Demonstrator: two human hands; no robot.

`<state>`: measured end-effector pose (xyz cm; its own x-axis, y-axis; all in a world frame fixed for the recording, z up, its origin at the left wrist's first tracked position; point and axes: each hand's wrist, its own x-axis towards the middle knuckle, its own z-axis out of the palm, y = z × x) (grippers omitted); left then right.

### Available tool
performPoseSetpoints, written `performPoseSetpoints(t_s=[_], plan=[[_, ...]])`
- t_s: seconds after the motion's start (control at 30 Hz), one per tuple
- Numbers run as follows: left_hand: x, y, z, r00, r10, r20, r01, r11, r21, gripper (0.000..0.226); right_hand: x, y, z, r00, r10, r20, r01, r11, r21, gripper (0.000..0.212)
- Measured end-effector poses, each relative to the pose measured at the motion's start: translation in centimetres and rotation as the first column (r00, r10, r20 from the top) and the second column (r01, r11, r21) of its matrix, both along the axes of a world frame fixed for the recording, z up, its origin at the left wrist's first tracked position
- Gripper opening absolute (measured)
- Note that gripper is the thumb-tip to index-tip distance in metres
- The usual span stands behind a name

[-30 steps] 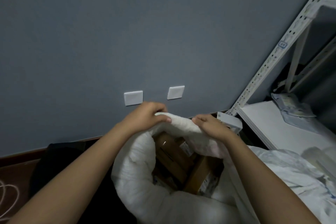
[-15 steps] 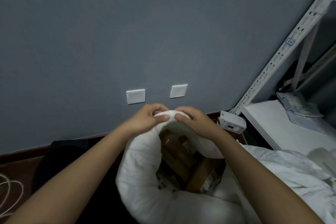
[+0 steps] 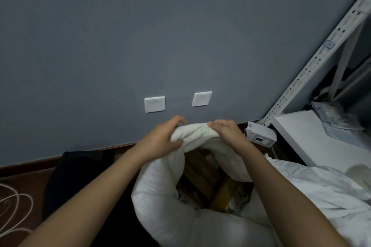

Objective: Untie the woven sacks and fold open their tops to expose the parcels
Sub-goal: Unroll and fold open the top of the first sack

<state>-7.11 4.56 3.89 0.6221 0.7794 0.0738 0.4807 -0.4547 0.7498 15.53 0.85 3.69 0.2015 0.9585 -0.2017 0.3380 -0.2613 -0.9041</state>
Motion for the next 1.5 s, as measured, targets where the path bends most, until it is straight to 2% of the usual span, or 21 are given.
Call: performPoseSetpoints(t_s=[0.07, 0.13, 0.23, 0.27, 0.33, 0.4, 0.5, 0.6, 0.7, 0.77, 0.83, 0.9, 1.0, 1.07, 1.1, 1.17, 1.23, 1.27, 1.33, 1.43, 1.5], plan=[[0.2, -0.1, 0.1, 0.969, 0.177, 0.171, -0.131, 0.959, -0.253, 0.032, 0.3, -0.1, -0.2, 1.0, -0.021, 0.006, 0.021, 1.0, 0.012, 0.027], [0.6, -0.2, 0.3, 0.929, 0.245, 0.276, -0.104, 0.892, -0.44, 0.032, 0.3, -0.3, -0.3, 0.993, -0.029, 0.114, 0.021, 0.997, 0.073, 0.025], [1.4, -0.5, 0.6, 0.944, 0.167, 0.283, -0.051, 0.925, -0.376, 0.034, -0.2, -0.9, -0.5, 0.833, -0.095, 0.545, -0.062, 0.963, 0.263, 0.014], [1.7, -0.6, 0.8, 0.95, 0.149, 0.275, -0.042, 0.932, -0.359, 0.035, -0.7, -1.4, -0.3, 0.797, -0.147, 0.586, -0.086, 0.932, 0.351, 0.017], [2.2, -0.8, 1.0, 0.95, 0.128, 0.284, -0.015, 0.93, -0.368, 0.035, -1.8, -2.8, 0.3, 0.826, -0.189, 0.53, -0.15, 0.833, 0.532, 0.014], [2.5, -1.3, 1.4, 0.934, 0.12, 0.338, 0.031, 0.911, -0.411, 0.033, -2.8, -4.2, 0.4, 0.867, -0.128, 0.482, -0.191, 0.807, 0.558, 0.016], [3.2, -2.0, 1.9, 0.902, 0.218, 0.372, 0.062, 0.788, -0.612, 0.029, -3.5, -5.2, 0.0, 0.954, -0.038, 0.298, -0.076, 0.929, 0.361, 0.025], [4.4, -2.2, 1.8, 0.862, 0.261, 0.435, 0.248, 0.531, -0.81, 0.037, -3.3, -5.7, -0.2, 0.985, -0.104, 0.137, 0.079, 0.982, 0.172, 0.034], [5.9, -2.4, 1.9, 0.835, 0.289, 0.468, 0.358, 0.36, -0.861, 0.05, -2.8, -6.2, 0.4, 0.973, -0.127, 0.192, 0.13, 0.991, -0.006, 0.056], [7.0, -2.8, 2.5, 0.833, 0.289, 0.472, 0.381, 0.32, -0.868, 0.053, -2.9, -6.6, 0.2, 0.958, -0.091, 0.273, 0.112, 0.992, -0.061, 0.077], [7.9, -3.1, 3.0, 0.846, 0.24, 0.475, 0.393, 0.319, -0.862, 0.055, -3.0, -6.9, -0.3, 0.965, -0.171, 0.198, 0.168, 0.985, 0.031, 0.06], [8.4, -3.1, 2.8, 0.888, 0.144, 0.436, 0.348, 0.405, -0.845, 0.047, -2.8, -7.6, -0.3, 0.956, -0.286, 0.061, 0.277, 0.952, 0.128, 0.045], [8.8, -3.4, 2.0, 0.965, 0.006, 0.262, 0.169, 0.752, -0.637, 0.041, -1.9, -8.8, -0.2, 0.938, -0.341, -0.065, 0.347, 0.92, 0.18, 0.046], [9.3, -3.3, 1.1, 0.975, -0.1, 0.198, 0.163, 0.928, -0.334, 0.046, -1.3, -9.5, -0.2, 0.94, -0.331, -0.084, 0.341, 0.92, 0.192, 0.046], [9.6, -3.0, 0.6, 0.978, -0.189, 0.088, 0.2, 0.969, -0.143, 0.046, -1.1, -9.8, -0.1, 0.942, -0.325, -0.087, 0.335, 0.923, 0.188, 0.043], [9.8, -2.1, 0.1, 0.942, -0.258, -0.214, 0.306, 0.922, 0.236, 0.034, -0.7, -10.3, 0.0, 0.942, -0.324, -0.089, 0.335, 0.927, 0.17, 0.036], [10.1, -0.9, 0.2, 0.893, -0.243, -0.378, 0.425, 0.733, 0.532, 0.031, -0.5, -10.8, -0.1, 0.92, -0.383, -0.087, 0.393, 0.905, 0.164, 0.032], [10.5, -0.4, 0.6, 0.869, -0.245, -0.429, 0.478, 0.638, 0.604, 0.037, -0.6, -11.0, -0.2, 0.892, -0.444, -0.082, 0.451, 0.877, 0.163, 0.033], [11.6, 0.1, 1.4, 0.834, -0.273, -0.479, 0.547, 0.52, 0.655, 0.04, -1.8, -11.2, -0.5, 0.845, -0.532, -0.051, 0.534, 0.836, 0.129, 0.054], [13.4, 0.2, 1.9, 0.781, -0.295, -0.55, 0.616, 0.505, 0.604, 0.026, -4.8, -10.9, -1.9, 0.877, -0.48, -0.035, 0.478, 0.877, -0.045, 0.116], [14.0, 0.7, 1.7, 0.758, -0.277, -0.59, 0.632, 0.534, 0.561, 0.022, -5.5, -10.5, -3.6, 0.888, -0.457, 0.044, 0.46, 0.883, -0.099, 0.118]])
